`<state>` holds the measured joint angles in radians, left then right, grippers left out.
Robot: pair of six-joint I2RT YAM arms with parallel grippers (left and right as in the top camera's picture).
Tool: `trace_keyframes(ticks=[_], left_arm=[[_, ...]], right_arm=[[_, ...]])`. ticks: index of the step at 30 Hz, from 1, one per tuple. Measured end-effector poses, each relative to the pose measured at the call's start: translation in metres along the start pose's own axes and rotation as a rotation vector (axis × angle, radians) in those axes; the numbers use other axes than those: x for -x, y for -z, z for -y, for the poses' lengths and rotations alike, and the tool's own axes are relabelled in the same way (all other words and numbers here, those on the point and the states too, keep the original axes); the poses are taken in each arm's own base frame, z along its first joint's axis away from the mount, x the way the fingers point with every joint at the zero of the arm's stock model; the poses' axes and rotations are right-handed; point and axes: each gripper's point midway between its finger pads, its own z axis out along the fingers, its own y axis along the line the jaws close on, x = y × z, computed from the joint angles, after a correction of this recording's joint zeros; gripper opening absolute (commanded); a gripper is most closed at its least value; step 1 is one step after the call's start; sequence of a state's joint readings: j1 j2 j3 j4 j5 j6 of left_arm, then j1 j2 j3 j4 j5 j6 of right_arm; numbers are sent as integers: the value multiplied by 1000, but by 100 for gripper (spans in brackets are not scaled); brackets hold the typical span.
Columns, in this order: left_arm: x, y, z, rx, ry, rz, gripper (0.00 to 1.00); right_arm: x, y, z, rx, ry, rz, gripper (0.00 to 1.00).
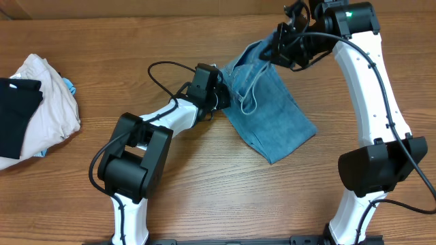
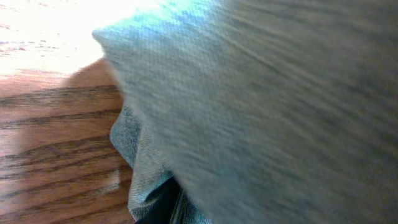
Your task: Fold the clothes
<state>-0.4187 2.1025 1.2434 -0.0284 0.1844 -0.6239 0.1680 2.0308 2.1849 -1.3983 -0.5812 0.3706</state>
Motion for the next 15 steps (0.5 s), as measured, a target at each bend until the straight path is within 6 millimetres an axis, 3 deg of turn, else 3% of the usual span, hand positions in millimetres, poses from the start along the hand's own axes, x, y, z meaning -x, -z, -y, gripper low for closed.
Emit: trace_keyframes(ticks=[5, 11, 15], left_arm=[[10, 1, -10, -43, 52, -7, 17], [29, 7, -37, -38, 117, 13, 17], [31, 8, -40, -37, 123, 16, 17]], right_arm=[[-16, 11, 27, -139, -82, -26, 7], [-31, 21, 58, -308, -131, -52, 8], [-35, 27, 74, -405, -140, -51, 8]])
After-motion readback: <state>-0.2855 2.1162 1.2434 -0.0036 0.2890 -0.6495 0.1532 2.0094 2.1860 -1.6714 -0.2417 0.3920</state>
